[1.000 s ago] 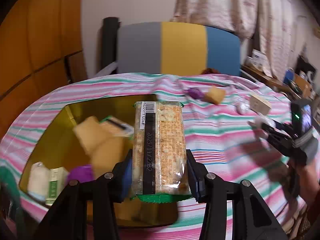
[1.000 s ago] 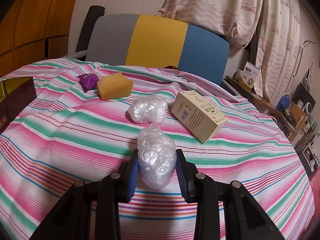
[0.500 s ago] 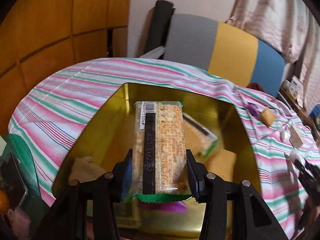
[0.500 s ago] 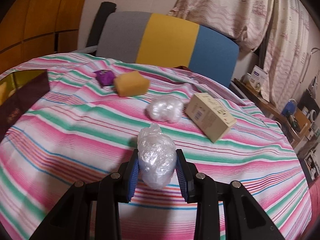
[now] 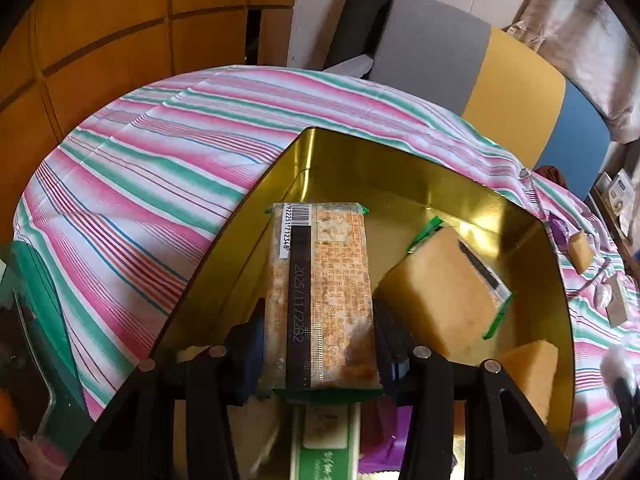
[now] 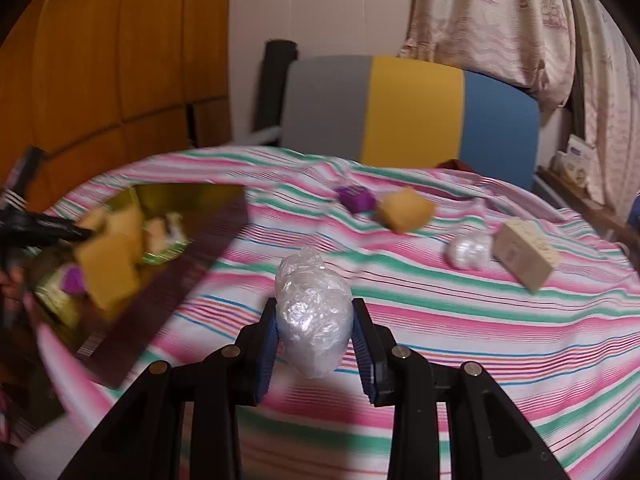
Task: Organize objects
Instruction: 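Open the left tool to drop the cracker packet into the tray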
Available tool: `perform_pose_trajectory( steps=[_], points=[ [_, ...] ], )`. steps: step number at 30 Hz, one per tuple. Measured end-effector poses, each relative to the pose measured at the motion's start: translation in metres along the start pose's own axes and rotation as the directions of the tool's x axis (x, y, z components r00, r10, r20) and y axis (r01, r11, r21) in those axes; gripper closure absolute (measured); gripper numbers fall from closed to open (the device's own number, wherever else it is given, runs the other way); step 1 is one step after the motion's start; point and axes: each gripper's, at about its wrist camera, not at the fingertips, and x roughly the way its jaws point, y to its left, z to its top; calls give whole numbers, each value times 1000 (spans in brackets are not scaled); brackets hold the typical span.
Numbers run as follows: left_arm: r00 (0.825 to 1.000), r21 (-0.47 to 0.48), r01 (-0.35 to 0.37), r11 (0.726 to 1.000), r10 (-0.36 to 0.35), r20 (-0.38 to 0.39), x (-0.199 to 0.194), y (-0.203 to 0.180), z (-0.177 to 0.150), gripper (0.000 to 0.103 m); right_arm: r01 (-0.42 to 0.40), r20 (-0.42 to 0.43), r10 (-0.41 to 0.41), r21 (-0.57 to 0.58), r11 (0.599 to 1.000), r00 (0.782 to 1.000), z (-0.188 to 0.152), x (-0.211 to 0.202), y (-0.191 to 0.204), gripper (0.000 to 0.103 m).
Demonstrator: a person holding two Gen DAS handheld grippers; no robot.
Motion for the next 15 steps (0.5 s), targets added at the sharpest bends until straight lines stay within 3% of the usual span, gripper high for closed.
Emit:
perform_pose_trajectory(
  steps=[6, 8, 10, 14, 15],
  points=[
    [1000, 8, -12, 1000, 12, -5, 5, 1, 0, 52, -147, 23, 147, 10, 989, 989, 8, -15, 36, 69],
    [1000, 18, -14, 1000, 14, 17, 1, -1, -1, 45, -190, 21, 190, 3, 982, 982, 10, -17, 48, 69],
    [999, 22, -26, 999, 25, 48, -8, -1, -4, 29, -231, 13, 232, -10, 973, 973, 12, -18, 61, 69],
    [991, -12, -36, 999, 37, 127, -33, 2, -17, 21, -280, -11, 280, -44, 959, 960, 11, -17, 80, 69],
    [988, -23, -42, 999, 45, 147, -40, 3, -22, 14, -292, -18, 292, -51, 955, 956, 11, -17, 84, 69]
  ],
)
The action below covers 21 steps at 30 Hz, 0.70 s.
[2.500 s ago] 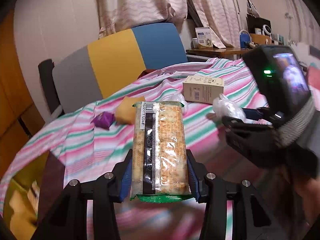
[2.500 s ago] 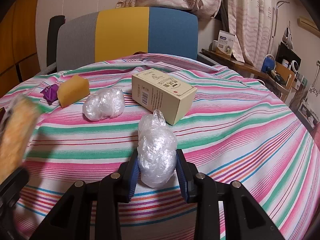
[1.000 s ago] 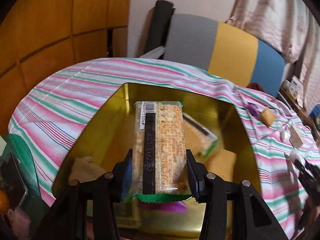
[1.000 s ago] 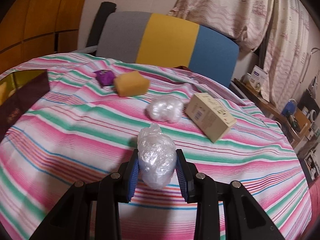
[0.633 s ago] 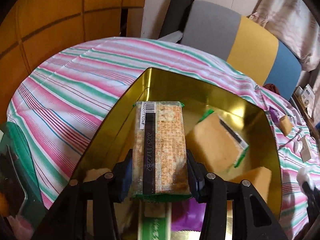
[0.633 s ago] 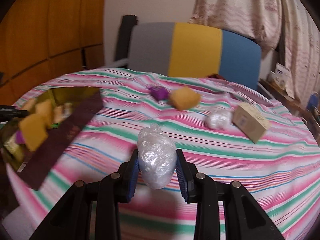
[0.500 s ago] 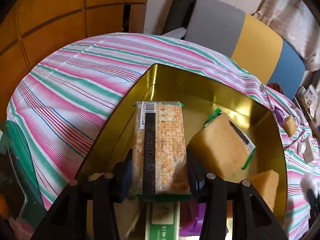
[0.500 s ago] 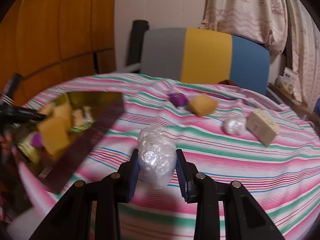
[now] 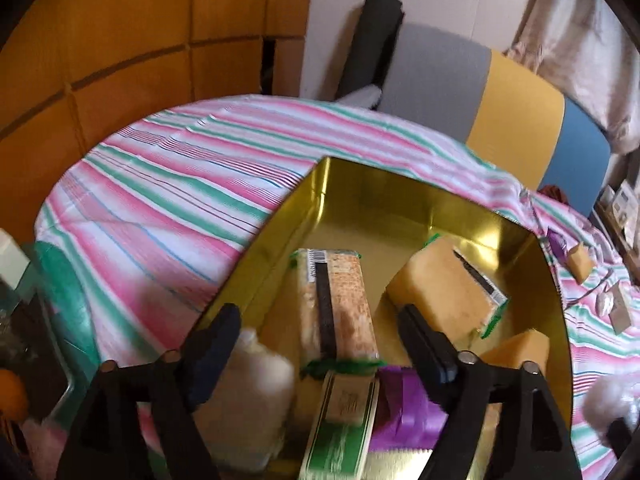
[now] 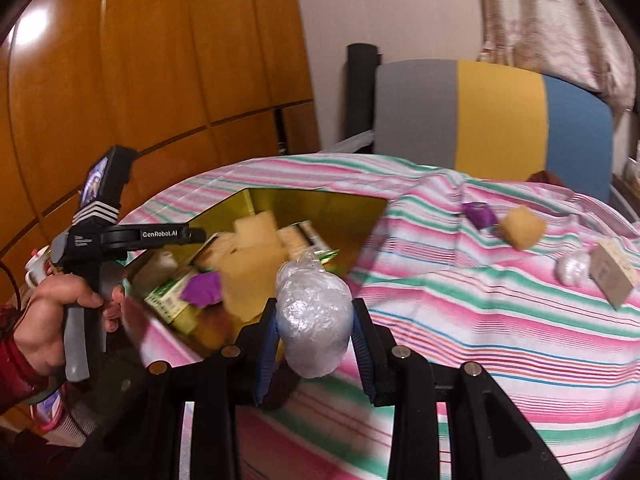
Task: Organize objects
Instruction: 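Open the left tool to drop the cracker packet into the tray, then lower the plastic bag into the gold tray and open the right tool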
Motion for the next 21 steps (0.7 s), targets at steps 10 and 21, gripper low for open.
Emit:
perform_pose_trajectory(
  steps=[10, 21],
  points=[
    [993, -80, -47, 996, 56, 109, -45, 19, -13, 0, -96, -82, 91, -66, 993, 992, 3, 25, 38, 69],
    [998, -153, -27, 988, 35, 50, -43, 31, -8, 0, -203, -208, 198, -4, 979, 958, 5, 75, 64, 59]
  ],
)
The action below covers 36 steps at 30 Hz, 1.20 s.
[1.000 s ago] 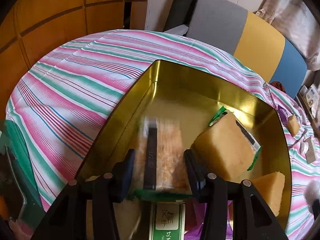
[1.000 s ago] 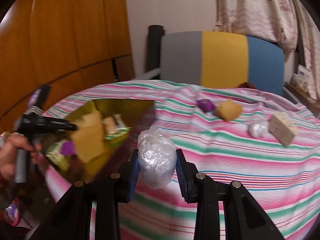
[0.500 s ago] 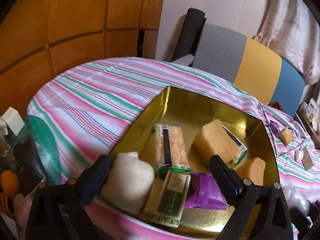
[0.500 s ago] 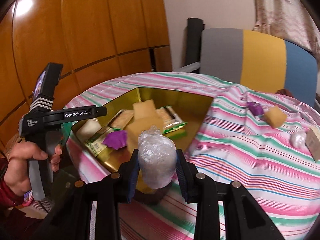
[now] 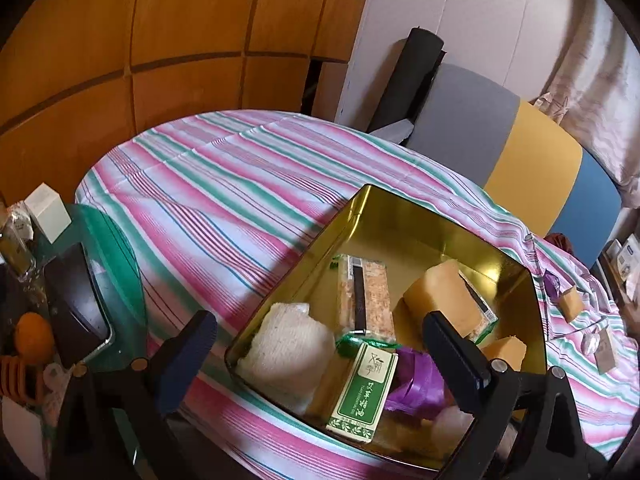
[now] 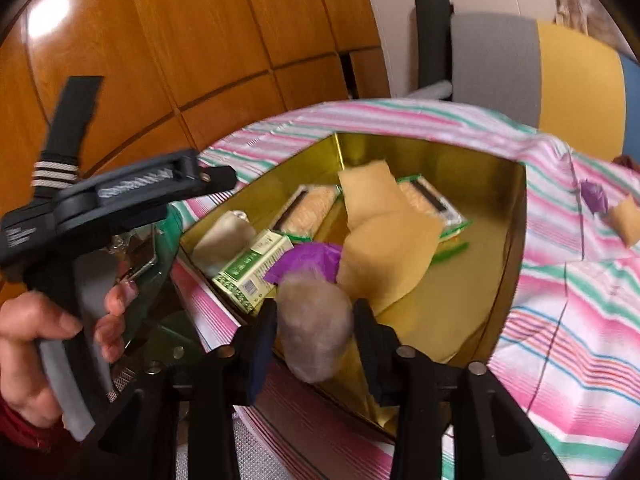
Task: Organize objects
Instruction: 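Lower the plastic bag into the gold tray and open the right tool, then move the right tool back toward the cream box and remaining sponge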
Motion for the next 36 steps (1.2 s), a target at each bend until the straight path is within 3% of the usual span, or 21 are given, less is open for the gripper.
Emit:
perform_pose_trajectory(
  steps=[4, 8, 15, 25, 36],
  points=[
    [1000, -1, 6, 1000, -6, -5, -1, -3, -3, 0, 82, 22, -83, 41, 996, 996, -1, -3, -7, 56],
    [1000, 4, 14, 1000, -14, -8, -3, -7, -7, 0, 25, 109, -33, 73, 997, 994, -2, -26, -16, 55],
    [996, 34, 84, 996, -84, -6, -11, -24, -16, 0, 70, 177, -89, 108, 992, 980, -2, -50, -29, 54],
    [983, 123, 181, 976, -178, -37, -19, -54, -35, 0, 183, 117, -219, 260, 948, 969, -22, -66, -78, 54],
    [958, 240, 284, 928, -264, -111, -33, -97, -66, 0, 326, 0, -360, 426, 844, 933, -74, -98, -168, 54]
  ],
)
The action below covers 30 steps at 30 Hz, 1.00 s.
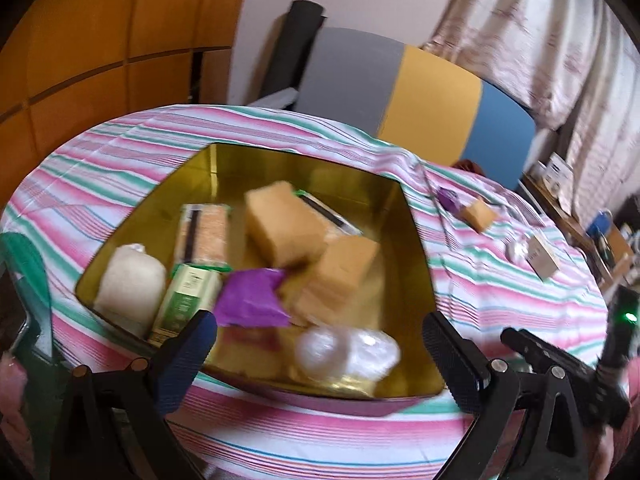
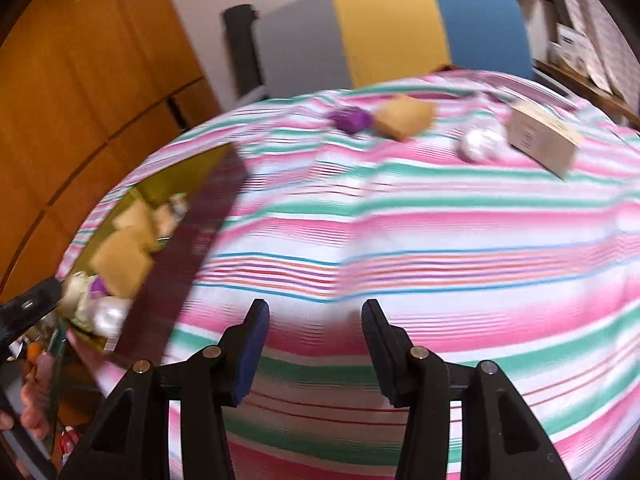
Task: Organize objects
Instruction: 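Move the right tool back toward the cream box and remaining sponge, then grasp the cream paper box with the right tool while the left tool grasps the clear plastic bag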
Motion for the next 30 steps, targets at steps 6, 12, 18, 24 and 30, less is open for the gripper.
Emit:
perform_pose_trajectory(
  steps=[6, 12, 18, 24, 30],
  points=[
    [998, 62, 61, 996, -59, -37, 3, -39, 0, 0, 99, 18, -102, 110, 989, 995, 8, -6, -70, 54],
    [990, 163, 113, 980, -98, -97, 12, -88, -8, 0, 208, 30, -217, 183, 961, 976, 30, -8, -136, 37],
    [982, 254, 149, 956, -112, -155, 24, -129, -22, 0, 276, 86, -286, 116, 954, 954, 71, -14, -174, 35],
    [969, 288, 184, 940, -124, -214, 37, -152, -34, 0, 337, 138, -340, 43, 940, 930, 125, -10, -198, 35],
    [965, 315, 176, 933, -99, -245, 48, -160, -39, 0, 313, 78, -316, 41, 949, 946, 157, 21, -226, 35]
  ],
)
